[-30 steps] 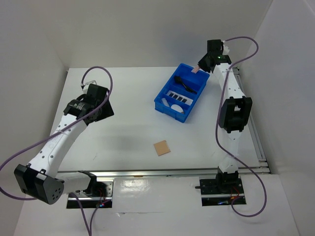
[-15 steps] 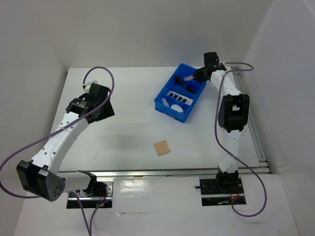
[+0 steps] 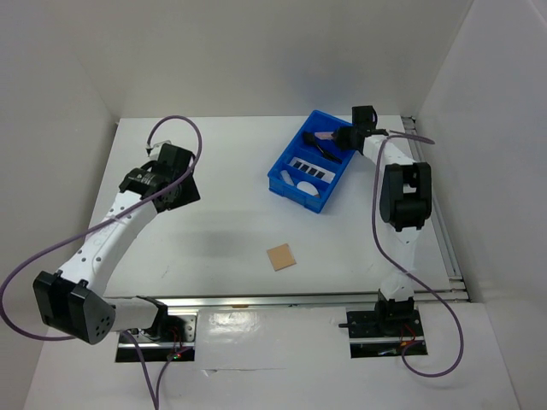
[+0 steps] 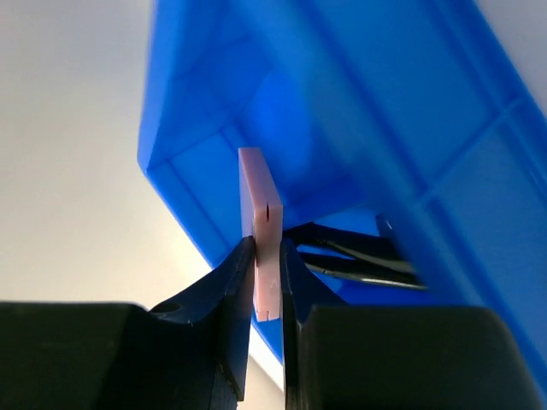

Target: Organize the makeup

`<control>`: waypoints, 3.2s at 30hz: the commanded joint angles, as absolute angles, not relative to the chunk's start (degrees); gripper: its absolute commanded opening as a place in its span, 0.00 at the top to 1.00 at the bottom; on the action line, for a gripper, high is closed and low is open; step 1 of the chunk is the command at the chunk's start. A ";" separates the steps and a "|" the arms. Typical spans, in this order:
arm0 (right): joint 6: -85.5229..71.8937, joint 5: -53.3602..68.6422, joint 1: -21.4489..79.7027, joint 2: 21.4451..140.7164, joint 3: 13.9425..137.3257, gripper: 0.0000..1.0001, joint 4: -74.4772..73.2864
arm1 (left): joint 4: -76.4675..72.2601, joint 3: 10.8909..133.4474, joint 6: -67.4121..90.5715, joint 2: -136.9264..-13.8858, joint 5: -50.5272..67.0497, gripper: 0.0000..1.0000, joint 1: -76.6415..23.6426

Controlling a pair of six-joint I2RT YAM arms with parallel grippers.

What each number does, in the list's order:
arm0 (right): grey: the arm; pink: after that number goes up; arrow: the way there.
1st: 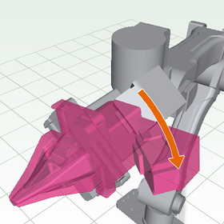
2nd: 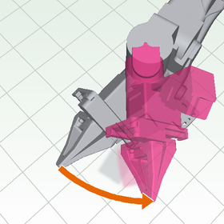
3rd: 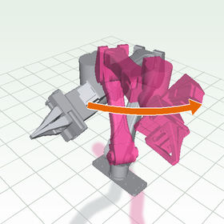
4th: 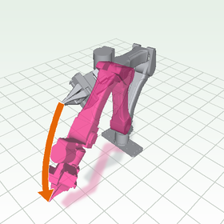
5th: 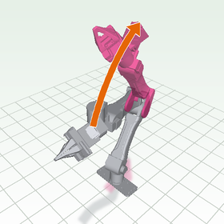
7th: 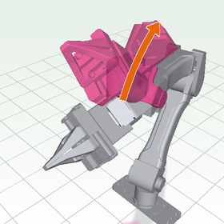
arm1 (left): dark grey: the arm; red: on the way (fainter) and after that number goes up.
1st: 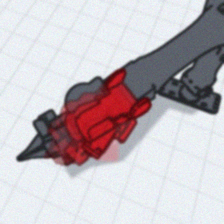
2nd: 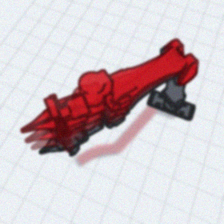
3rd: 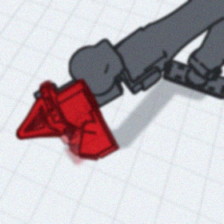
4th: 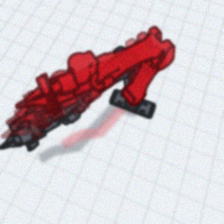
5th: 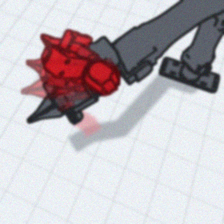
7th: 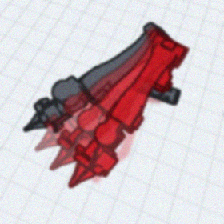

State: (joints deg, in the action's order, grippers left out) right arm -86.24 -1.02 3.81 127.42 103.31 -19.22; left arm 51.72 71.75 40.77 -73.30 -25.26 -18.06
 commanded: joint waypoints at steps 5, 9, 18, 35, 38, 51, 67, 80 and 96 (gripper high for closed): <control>-95.18 -2.19 2.20 123.31 96.60 1.00 -10.46 | 50.45 74.18 40.25 -74.27 -26.28 0.24 -17.75; -96.33 -4.12 2.20 122.09 94.22 1.00 -6.16 | 49.92 74.18 40.25 -74.79 -26.28 0.24 -17.75; -86.15 -0.53 1.14 122.26 95.80 0.26 3.51 | 49.92 74.79 39.73 -75.32 -25.14 0.24 -17.75; -23.44 8.47 10.51 113.92 116.65 0.31 -32.50 | 49.39 72.60 39.73 -67.16 -23.55 0.24 -17.75; -17.07 2.66 17.03 105.08 101.73 0.21 -36.64 | 49.39 72.60 39.73 -65.49 -23.03 0.24 -17.75; -25.04 -5.09 51.65 82.61 64.17 0.00 -38.14 | 49.92 71.02 40.25 -63.19 -19.43 0.25 -17.75; -29.00 -11.87 56.51 96.68 62.41 0.00 -37.01 | 51.59 70.49 40.25 -60.21 -21.01 0.25 -17.75; -29.00 -9.13 57.04 102.22 59.77 0.00 -28.75 | 52.12 70.49 40.25 -60.73 -21.53 0.25 -17.75; -24.79 -12.13 55.82 106.26 71.53 0.61 -32.34 | 51.06 71.81 39.11 -62.92 -22.59 0.25 -17.75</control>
